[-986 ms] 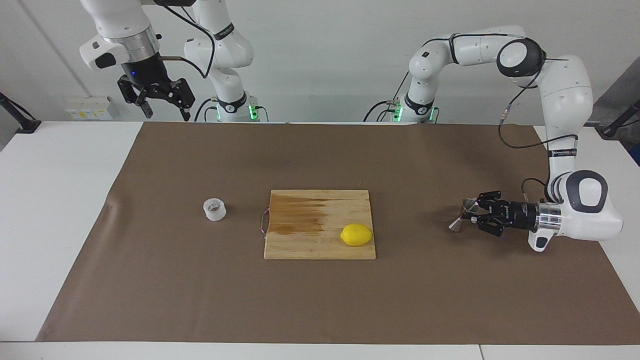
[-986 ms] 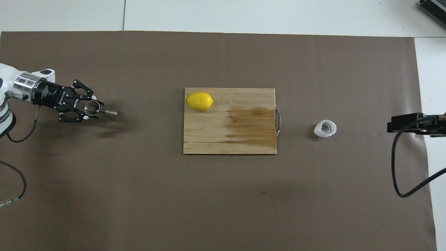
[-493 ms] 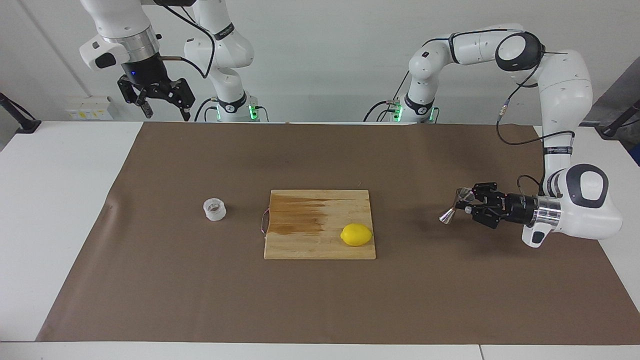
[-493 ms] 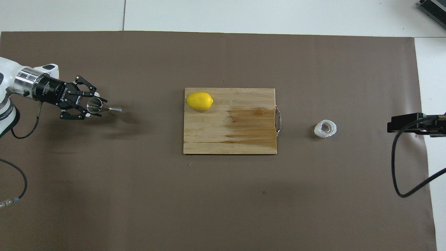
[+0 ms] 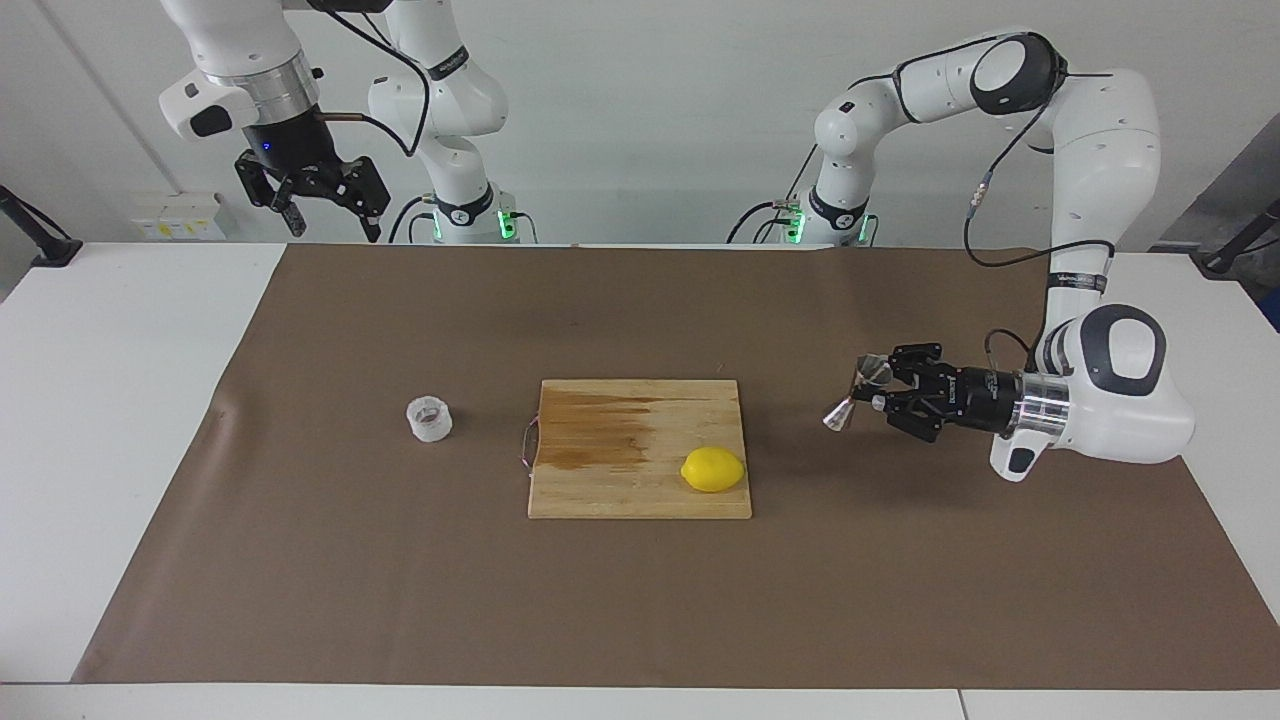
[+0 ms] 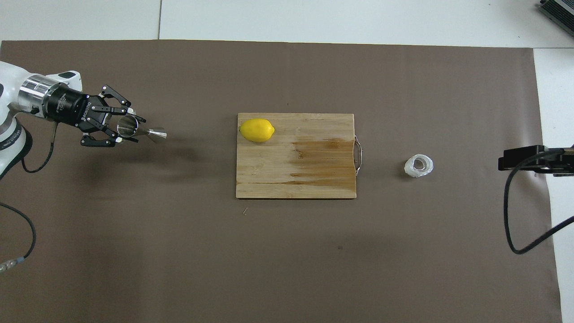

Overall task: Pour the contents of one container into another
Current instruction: 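Lift the metal cup with the left gripper and carry it over the board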

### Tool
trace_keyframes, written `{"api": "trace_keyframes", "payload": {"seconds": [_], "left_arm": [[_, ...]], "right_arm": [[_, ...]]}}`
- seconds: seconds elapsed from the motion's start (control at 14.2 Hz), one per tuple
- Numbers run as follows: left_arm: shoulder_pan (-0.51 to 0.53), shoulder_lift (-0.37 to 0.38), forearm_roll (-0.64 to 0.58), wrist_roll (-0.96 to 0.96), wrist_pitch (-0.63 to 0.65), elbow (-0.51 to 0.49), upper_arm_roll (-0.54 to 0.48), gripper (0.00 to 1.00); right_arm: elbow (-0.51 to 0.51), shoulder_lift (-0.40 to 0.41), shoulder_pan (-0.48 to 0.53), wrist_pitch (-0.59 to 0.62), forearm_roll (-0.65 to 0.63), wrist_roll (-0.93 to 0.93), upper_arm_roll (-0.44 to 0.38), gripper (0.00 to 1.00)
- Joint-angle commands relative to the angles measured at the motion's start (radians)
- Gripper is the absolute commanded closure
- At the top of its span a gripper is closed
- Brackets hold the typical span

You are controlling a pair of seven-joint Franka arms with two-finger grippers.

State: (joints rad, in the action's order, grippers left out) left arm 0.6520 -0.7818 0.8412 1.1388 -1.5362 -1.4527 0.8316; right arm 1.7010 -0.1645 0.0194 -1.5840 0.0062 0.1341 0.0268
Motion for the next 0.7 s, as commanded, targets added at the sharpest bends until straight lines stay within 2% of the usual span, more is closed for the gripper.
{"api": "trace_keyframes", "payload": {"seconds": [0.0,0.28,0.63], "left_arm": [[-0.044,0.068,0.087,0.018,-0.093,-0.078,-0.022,1.0],[-0.121,0.091,0.169,0.013,-0.257,-0.141,-0.022,1.0],[-0.227,0.131,0.332,0.007,-0.424,-0.224,-0.026,1.0]], "right_arm": [[0.008,-0.013,0.008,0.006,0.003,-0.019,-0.001,0.0],[0.008,-0.013,0.008,0.006,0.003,-0.019,-0.001,0.0],[0.008,-0.013,0.008,0.006,0.003,-0.019,-0.001,0.0]]}}
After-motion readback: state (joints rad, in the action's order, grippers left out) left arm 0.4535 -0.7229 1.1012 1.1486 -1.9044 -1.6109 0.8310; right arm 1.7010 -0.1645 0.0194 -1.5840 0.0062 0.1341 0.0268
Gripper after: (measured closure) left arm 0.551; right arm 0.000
